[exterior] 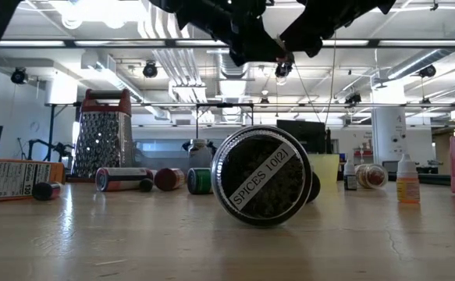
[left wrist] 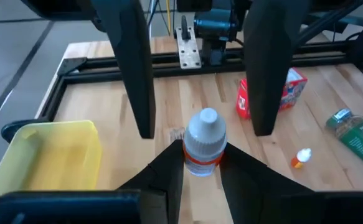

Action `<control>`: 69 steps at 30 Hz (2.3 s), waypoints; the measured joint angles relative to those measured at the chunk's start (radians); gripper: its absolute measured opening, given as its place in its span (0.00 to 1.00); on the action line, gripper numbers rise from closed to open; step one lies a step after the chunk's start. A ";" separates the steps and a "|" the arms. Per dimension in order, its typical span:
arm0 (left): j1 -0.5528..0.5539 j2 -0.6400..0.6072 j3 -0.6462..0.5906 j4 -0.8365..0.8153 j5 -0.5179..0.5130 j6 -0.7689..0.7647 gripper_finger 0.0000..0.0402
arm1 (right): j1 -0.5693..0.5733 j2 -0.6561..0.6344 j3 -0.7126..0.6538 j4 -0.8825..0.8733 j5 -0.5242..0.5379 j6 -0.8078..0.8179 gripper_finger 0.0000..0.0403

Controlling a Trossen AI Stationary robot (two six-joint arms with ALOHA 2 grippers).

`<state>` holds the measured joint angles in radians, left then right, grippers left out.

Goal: Pick & Place Kitchen Items
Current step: Put the orange food coloring bottle into the light yellow bin

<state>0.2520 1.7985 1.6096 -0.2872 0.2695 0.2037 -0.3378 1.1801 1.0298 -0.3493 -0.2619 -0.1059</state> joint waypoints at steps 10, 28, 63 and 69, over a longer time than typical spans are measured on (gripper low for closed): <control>0.000 0.005 -0.003 0.046 -0.001 -0.037 0.25 | 0.000 0.000 -0.002 0.012 0.000 -0.022 0.46; 0.000 0.005 -0.008 0.049 -0.002 -0.042 0.25 | 0.000 0.000 -0.002 0.025 0.000 -0.029 0.25; 0.000 -0.009 0.010 -0.053 -0.065 -0.058 0.57 | 0.000 -0.003 -0.002 0.022 0.001 -0.023 0.15; 0.011 -0.062 0.014 -0.207 -0.157 -0.030 0.69 | -0.004 -0.026 -0.002 -0.026 0.002 -0.023 0.17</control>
<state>0.2629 1.7367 1.6238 -0.4944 0.1128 0.1740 -0.3415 1.1540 1.0283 -0.3749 -0.2596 -0.1284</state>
